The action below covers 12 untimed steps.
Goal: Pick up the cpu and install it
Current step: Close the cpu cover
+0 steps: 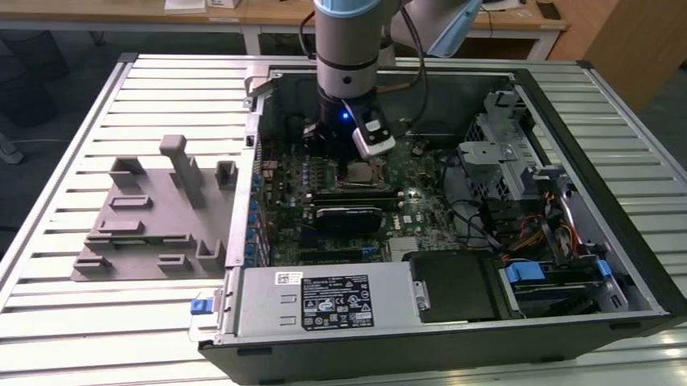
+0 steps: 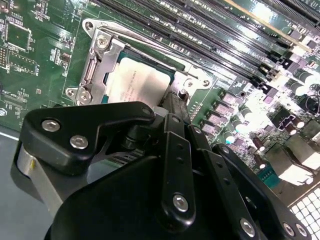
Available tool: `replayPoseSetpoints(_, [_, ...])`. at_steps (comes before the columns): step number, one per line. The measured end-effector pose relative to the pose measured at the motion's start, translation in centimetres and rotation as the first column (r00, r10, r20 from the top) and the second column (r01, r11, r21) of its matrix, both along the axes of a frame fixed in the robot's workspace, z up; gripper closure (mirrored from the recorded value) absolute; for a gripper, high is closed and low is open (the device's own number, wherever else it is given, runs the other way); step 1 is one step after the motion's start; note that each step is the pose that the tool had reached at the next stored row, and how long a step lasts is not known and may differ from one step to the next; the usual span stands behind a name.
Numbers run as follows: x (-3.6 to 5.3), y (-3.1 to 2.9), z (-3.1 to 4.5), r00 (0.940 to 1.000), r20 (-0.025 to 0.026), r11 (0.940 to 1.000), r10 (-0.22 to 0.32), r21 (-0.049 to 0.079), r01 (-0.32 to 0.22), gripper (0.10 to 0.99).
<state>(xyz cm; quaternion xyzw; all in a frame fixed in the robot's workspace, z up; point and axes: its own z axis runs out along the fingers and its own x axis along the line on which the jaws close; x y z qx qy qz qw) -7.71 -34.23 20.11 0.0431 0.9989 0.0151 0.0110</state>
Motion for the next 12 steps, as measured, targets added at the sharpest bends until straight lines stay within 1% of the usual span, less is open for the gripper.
replayPoseSetpoints(7, [0.03, -0.01, -0.16, 1.0000, -0.0001, 1.0000, 0.000, 0.000, 0.000, 0.980])
replayPoseSetpoints(12, [0.43, -0.01, -0.18, 1.0000, 0.0000, 1.0000, 0.000, 0.000, 0.000, 0.980])
